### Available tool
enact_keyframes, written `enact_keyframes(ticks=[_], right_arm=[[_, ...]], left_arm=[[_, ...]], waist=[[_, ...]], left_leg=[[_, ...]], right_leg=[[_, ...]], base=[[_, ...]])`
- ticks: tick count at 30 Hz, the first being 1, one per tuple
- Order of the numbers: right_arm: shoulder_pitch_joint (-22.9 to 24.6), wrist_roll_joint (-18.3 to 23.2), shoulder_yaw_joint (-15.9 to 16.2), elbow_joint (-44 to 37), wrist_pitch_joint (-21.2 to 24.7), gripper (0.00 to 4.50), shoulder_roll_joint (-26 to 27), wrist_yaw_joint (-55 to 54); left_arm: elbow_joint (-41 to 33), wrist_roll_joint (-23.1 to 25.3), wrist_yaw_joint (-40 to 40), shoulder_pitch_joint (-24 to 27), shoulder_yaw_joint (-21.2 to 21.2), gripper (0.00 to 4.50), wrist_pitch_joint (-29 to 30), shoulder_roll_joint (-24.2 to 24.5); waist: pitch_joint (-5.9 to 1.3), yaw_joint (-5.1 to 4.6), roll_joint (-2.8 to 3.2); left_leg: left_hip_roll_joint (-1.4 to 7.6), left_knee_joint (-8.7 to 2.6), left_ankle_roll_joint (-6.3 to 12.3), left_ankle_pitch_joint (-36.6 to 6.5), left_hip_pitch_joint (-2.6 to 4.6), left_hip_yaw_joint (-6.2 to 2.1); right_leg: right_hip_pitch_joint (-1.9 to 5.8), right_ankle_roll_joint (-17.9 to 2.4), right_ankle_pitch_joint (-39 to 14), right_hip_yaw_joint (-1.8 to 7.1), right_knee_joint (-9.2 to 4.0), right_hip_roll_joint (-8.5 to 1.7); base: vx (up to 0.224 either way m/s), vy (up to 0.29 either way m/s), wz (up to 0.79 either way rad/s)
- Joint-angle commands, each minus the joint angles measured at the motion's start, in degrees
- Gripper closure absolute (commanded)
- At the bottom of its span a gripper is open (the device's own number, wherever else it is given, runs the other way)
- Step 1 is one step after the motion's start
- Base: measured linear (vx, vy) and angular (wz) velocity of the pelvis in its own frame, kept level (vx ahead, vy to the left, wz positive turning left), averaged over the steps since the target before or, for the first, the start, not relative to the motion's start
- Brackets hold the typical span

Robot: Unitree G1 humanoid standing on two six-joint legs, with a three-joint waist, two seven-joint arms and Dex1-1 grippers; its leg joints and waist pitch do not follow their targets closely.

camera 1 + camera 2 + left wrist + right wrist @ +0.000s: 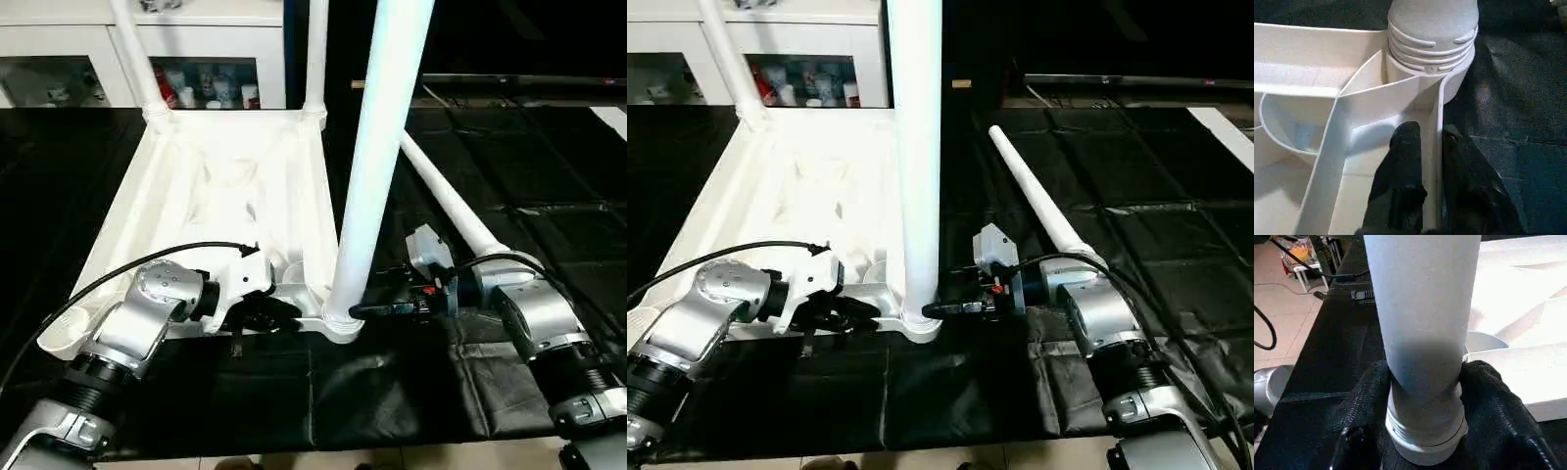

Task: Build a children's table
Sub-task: Rotate leg to tighten

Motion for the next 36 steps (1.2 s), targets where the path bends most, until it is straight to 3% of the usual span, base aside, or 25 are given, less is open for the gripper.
enact_keyframes(ticks=[1,7,11,18,23,36], right_arm=[[0.8,-1.4,2.4,0.4,-0.2,2.57,0.1,1.3],[0.7,-1.5,2.4,0.7,-0.5,2.57,0.1,1.3],[0.5,-1.6,2.5,0.9,-0.7,2.57,0.2,1.2],[0.1,-0.8,2.3,1.2,0.1,2.61,0.6,1.9],[-0.1,-0.4,3.0,0.7,1.1,2.64,0.5,3.8],[-0.2,-0.4,3.9,0.2,1.3,2.64,1.2,4.4]], left_arm=[[1.0,0.8,0.5,1.2,-1.4,4.00,1.0,0.0],[1.4,3.0,0.9,1.1,-2.8,4.44,0.2,1.2],[1.4,4.6,0.8,0.9,-4.0,4.44,0.1,2.1],[-1.4,3.0,-3.0,0.9,-5.1,4.50,-0.2,2.8],[-2.2,3.6,-6.0,0.1,-7.8,4.50,-1.4,3.4],[0.9,5.2,-4.9,-2.1,-8.8,4.50,-3.0,2.3]], waist=[[-3.44,0.06,-0.41],[-3.51,0.07,-0.42],[-3.61,0.06,-0.41],[-3.62,-0.02,-0.61],[-3.70,0.05,-0.38],[-3.60,0.38,-0.39]], left_leg=[[2.59,-3.69,5.38,-6.4,-0.17,-0.58],[2.62,-3.68,5.33,-6.5,-0.13,-0.59],[2.66,-3.64,5.42,-5.9,-0.11,-0.59],[2.55,-3.61,5.53,-5.4,-0.29,-0.57],[2.63,-3.46,6.33,-4.4,-0.08,-0.48],[2.65,-3.65,4.74,-6.7,0.02,-0.55]], right_leg=[[2.99,-12.2,-12.6,3.62,-4.33,-4.56],[3.00,-12.2,-12.5,3.64,-4.30,-4.53],[3.04,-12.6,-11.0,3.66,-4.08,-4.53],[3.18,-12.7,-10.3,3.62,-3.95,-4.49],[3.04,-14.0,-6.8,3.62,-3.59,-4.37],[3.14,-13.3,-10.3,3.65,-3.99,-4.52]], base=[[0.000,0.000,0.00],[0.000,0.000,0.00],[0.000,0.000,0.00],[0.000,0.000,0.00],[0.000,0.000,0.00],[0.000,0.000,0.00]])
